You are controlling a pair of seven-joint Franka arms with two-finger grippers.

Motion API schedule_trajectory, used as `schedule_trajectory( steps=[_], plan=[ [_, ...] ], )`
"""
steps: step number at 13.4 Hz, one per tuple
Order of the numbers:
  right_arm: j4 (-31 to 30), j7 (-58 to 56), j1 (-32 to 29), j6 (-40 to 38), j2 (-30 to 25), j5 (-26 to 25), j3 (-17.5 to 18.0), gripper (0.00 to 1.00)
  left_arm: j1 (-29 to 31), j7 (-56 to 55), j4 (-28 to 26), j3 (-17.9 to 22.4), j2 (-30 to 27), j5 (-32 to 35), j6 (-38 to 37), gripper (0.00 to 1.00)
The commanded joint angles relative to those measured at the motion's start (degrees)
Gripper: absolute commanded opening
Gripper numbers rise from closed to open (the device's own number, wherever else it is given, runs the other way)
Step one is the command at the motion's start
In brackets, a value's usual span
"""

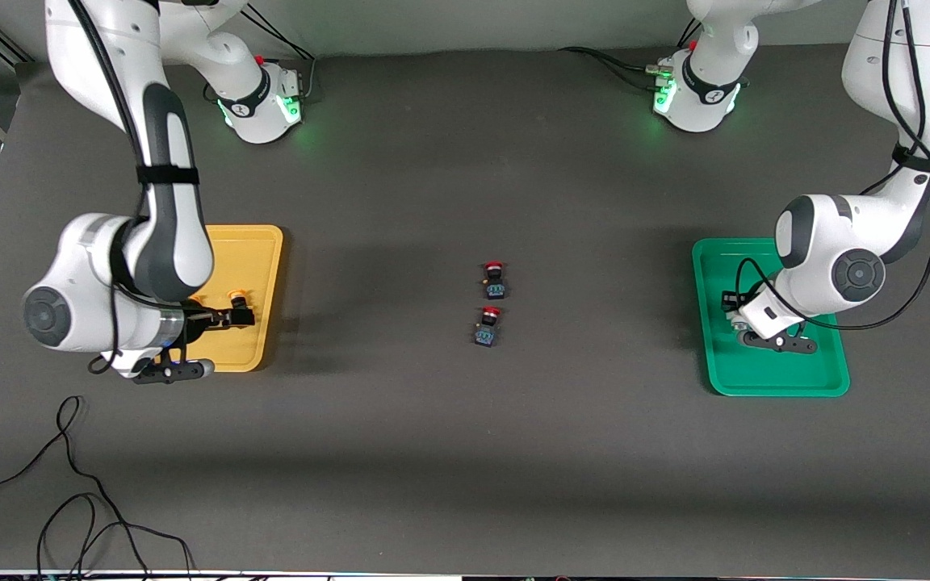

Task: Place green and yellow buttons in trays
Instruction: 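Place the yellow-cap button in the yellow tray while the left gripper places the green button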

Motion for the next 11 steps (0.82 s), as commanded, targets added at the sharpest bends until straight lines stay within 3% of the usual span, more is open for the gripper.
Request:
schedule_trajectory(
  steps=[1, 5, 7, 9, 10, 11],
  plan=[
    [5.03, 3.75, 0.79, -5.48, -2.41, -3.23, -0.64, 1.00, 0.74, 0.57, -0.92, -0.41, -0.56, 0.63, 1.20, 0.99],
    [8.65, 10.17, 4.48, -11.03, -9.08, -12.36, -0.64, 1.00, 0.74, 0.48, -0.39, -0.50, -2.83, 0.63, -0.98, 0.99],
    [8.48, 10.88, 4.84, -11.56, -12.95, -15.45, -0.56, 1.00, 0.31, -0.40, 1.18, -0.85, -8.26, 0.11, -8.25, 0.99],
    [8.48, 11.14, 4.05, -12.27, -16.03, -18.52, 0.14, 1.00, 0.04, -0.58, 6.08, -1.11, -13.28, -0.25, -18.95, 0.99],
    [8.39, 11.23, 2.13, -12.27, -17.35, -19.84, 1.19, 1.00, -0.14, -0.58, 10.55, -1.20, -14.69, -0.25, -25.98, 0.99],
    [8.30, 11.23, -2.58, -12.27, -18.67, -20.46, 5.38, 1.00, -0.40, -0.49, 15.90, -1.20, -14.88, -0.25, -32.75, 0.99]
  ],
)
